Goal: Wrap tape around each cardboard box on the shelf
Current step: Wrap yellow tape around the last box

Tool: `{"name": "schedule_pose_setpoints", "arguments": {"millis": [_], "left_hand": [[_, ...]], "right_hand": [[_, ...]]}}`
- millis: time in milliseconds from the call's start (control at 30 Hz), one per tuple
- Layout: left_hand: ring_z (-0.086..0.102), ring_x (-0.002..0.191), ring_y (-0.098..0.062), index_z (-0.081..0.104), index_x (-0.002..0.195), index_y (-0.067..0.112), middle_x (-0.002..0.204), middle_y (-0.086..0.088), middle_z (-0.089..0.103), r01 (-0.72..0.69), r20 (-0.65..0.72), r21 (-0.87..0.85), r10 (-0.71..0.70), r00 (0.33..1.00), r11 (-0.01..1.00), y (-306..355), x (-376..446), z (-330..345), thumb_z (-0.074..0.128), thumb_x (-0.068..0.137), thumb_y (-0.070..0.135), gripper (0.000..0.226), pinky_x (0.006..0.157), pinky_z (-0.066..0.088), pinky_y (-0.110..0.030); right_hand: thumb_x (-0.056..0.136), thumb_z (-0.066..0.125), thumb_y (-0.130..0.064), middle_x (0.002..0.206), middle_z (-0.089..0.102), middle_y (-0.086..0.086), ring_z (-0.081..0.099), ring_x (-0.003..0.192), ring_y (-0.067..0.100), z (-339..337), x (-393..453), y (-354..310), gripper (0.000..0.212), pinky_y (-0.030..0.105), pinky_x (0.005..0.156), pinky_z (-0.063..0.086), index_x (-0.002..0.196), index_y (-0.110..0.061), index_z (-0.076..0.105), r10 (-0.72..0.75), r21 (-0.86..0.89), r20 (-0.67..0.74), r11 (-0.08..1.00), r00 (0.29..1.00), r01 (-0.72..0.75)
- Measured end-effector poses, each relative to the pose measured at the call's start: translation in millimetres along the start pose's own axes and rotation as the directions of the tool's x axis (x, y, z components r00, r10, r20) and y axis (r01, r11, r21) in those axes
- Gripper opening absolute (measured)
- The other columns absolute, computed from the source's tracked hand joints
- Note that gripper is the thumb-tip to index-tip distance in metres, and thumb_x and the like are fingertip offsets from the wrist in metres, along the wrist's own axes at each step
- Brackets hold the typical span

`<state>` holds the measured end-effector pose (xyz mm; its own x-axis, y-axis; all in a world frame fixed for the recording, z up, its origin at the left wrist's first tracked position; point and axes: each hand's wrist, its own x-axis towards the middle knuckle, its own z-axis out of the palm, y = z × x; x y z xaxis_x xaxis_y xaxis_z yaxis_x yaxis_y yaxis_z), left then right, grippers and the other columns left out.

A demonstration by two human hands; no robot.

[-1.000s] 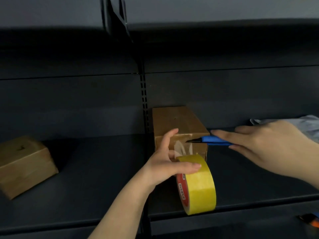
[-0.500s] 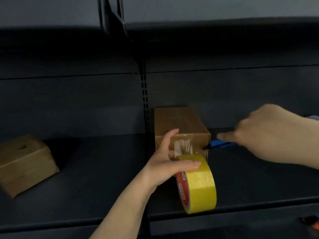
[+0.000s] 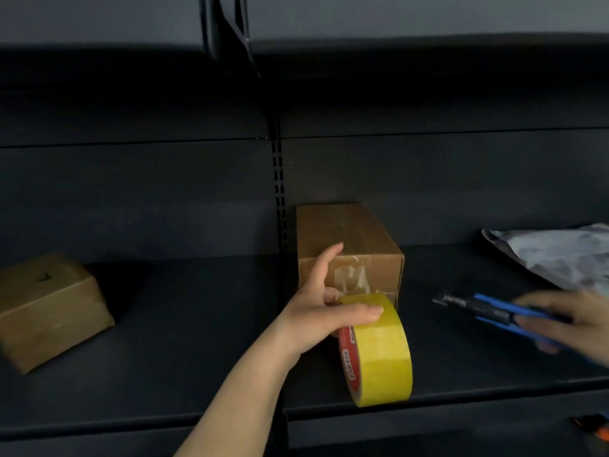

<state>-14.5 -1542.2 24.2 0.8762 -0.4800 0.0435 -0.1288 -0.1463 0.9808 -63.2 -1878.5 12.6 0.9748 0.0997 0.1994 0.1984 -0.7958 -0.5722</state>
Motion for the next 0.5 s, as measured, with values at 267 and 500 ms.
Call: {"name": "schedule_pose_setpoints", "arguments": {"millis": [267,500], "left_hand": [[0.066,0.09,-0.02,0.024,0.124,0.065,0.093,-0.005,0.063,0.003,0.006,-0.011,-0.003,1.0,1.0,-0.7,1.7,0.4,0.078,0.048,0.046,0.095,0.082,0.05,-0.034],[0.068,0.087,-0.018,0.021,0.128,0.062,0.094,-0.004,0.067,0.014,0.011,-0.022,-0.013,1.0,1.0,1.3,2.5,0.5,0.079,0.047,0.042,0.102,0.078,0.052,-0.033]], "right_hand": [[0.09,0.05,-0.041,0.07,0.069,-0.016,0.062,0.051,0.001,-1.4,-13.4,-61.0,0.031,0.025,0.047,0.05,0.113,-0.061,0.047,-0.249,-0.277,-0.141,0.939,0.958,0.204],[0.045,0.083,-0.004,0.047,0.05,0.003,0.039,0.025,0.021,4.5,6.2,-143.4,0.06,0.017,0.035,0.022,0.104,-0.011,0.072,-0.445,-0.79,0.164,0.475,0.88,0.387]]}}
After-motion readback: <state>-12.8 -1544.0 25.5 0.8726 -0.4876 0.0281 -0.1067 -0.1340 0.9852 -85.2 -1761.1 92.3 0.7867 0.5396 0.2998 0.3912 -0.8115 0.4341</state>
